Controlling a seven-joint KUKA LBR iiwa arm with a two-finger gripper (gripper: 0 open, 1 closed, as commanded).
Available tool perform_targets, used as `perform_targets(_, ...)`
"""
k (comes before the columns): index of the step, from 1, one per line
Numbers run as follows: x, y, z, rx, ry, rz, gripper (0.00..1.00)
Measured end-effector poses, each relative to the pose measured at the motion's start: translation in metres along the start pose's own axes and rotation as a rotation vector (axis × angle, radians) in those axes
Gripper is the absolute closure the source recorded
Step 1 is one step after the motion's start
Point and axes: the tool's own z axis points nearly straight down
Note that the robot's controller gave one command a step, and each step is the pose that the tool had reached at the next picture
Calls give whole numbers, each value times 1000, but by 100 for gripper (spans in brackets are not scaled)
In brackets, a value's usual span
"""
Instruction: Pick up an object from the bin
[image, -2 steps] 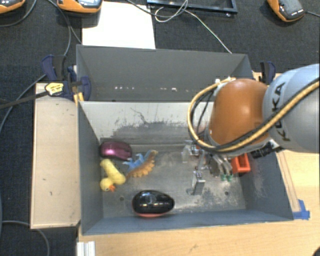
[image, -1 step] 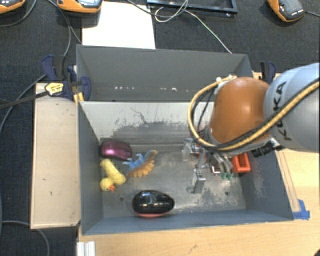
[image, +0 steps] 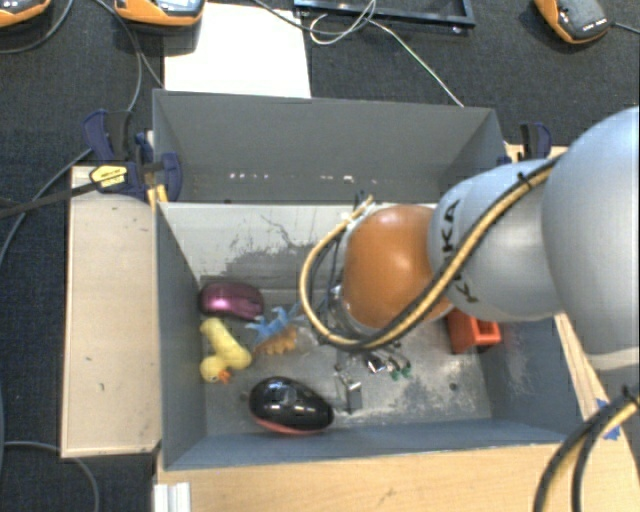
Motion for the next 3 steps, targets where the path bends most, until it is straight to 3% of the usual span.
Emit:
perform_targets(1, -32, 13, -80, 1, -7, 124, 0)
perform_targets(2, -79, 56, -19, -1, -4, -186, 0)
perform_targets(3, -85, 8, 10, 2, -9, -35, 0)
